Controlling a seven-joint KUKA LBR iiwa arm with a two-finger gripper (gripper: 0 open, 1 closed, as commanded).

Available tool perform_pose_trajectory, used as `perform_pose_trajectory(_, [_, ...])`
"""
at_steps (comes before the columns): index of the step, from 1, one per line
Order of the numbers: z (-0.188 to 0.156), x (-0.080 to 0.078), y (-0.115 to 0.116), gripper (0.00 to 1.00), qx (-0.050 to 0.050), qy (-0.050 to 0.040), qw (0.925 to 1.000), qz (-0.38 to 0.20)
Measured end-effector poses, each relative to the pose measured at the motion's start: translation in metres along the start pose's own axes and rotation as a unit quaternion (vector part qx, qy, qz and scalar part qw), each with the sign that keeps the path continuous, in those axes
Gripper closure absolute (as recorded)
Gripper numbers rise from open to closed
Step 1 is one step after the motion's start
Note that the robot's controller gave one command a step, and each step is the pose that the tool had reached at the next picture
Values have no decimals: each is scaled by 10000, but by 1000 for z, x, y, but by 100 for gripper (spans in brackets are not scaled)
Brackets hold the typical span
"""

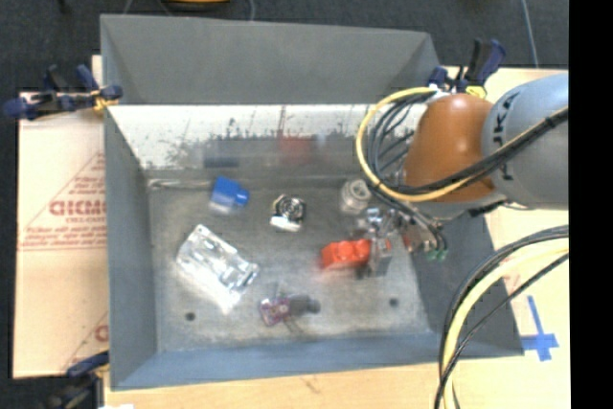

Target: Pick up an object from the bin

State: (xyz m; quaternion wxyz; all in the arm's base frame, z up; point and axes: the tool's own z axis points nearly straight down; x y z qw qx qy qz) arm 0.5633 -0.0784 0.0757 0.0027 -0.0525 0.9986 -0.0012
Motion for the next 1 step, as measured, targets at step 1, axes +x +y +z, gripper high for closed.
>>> perform_pose_trajectory(1, [-128,5,5,100,1,-29,9998,201])
